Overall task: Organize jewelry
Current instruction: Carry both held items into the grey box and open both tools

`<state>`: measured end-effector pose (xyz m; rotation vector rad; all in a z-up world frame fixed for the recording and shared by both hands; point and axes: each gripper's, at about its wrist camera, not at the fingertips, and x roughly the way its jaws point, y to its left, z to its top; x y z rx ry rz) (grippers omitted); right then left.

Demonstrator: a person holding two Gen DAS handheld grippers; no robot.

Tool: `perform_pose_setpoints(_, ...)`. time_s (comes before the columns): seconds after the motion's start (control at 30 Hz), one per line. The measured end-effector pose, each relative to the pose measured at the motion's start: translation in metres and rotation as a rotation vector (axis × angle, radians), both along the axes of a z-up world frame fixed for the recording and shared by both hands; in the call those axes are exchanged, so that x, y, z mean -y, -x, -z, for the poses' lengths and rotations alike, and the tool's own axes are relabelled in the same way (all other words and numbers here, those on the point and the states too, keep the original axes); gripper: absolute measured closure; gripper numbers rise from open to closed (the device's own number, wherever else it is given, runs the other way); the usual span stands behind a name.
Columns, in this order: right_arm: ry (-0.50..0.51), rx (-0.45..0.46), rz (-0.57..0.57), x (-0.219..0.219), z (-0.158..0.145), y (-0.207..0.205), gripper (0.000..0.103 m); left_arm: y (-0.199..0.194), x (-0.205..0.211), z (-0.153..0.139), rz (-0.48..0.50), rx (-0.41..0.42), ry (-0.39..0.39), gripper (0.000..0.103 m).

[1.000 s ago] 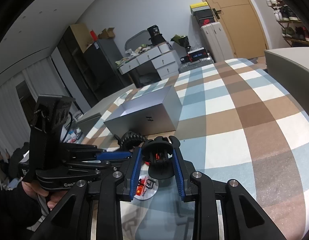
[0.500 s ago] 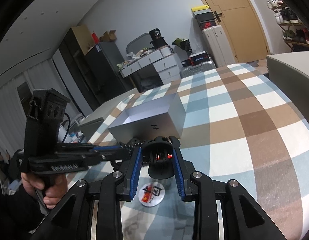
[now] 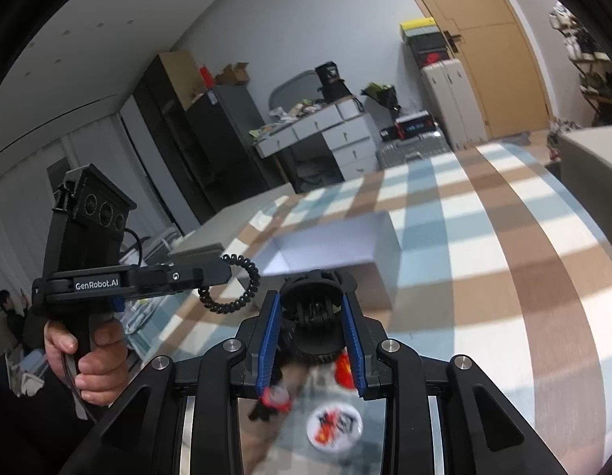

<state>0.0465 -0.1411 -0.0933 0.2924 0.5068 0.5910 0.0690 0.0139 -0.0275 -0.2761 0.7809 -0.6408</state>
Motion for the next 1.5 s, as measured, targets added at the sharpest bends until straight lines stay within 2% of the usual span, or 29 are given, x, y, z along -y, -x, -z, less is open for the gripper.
perform_pose_setpoints(0.23,-0.015,0.050,-0.061,-0.017,-0.026,-0.032,0.073,-0.026,-0.023,-0.011,-0.071,0.058,0.026,0.098)
perform_pose_setpoints(0.5,-0.018,0.024,-0.109,-0.037,-0.035,-0.083,0.073,-0.064,-0.032,-0.002,-0.085,0.023,0.021,0.098)
perform_pose_setpoints(0.8,0.049,-0.098,-0.144,-0.057,-0.011,-0.129,0.073,-0.088,-0.026,0.026,-0.063,-0.053,-0.058,0.098)
perform_pose_setpoints(1.03,0.108,-0.137,-0.159,-0.066,0.002,-0.140,0.073,-0.094,-0.025,0.035,-0.042,-0.096,-0.068,0.098)
perform_pose_setpoints(1.33,0.111,-0.212,-0.155,-0.070,0.014,-0.157,0.073,-0.104,-0.024,0.045,-0.033,-0.140,-0.086,0.098)
perform_pose_setpoints(1.5,0.093,-0.233,-0.153,-0.070,0.015,-0.162,0.071,-0.108,-0.028,0.045,-0.031,-0.148,-0.064,0.098)
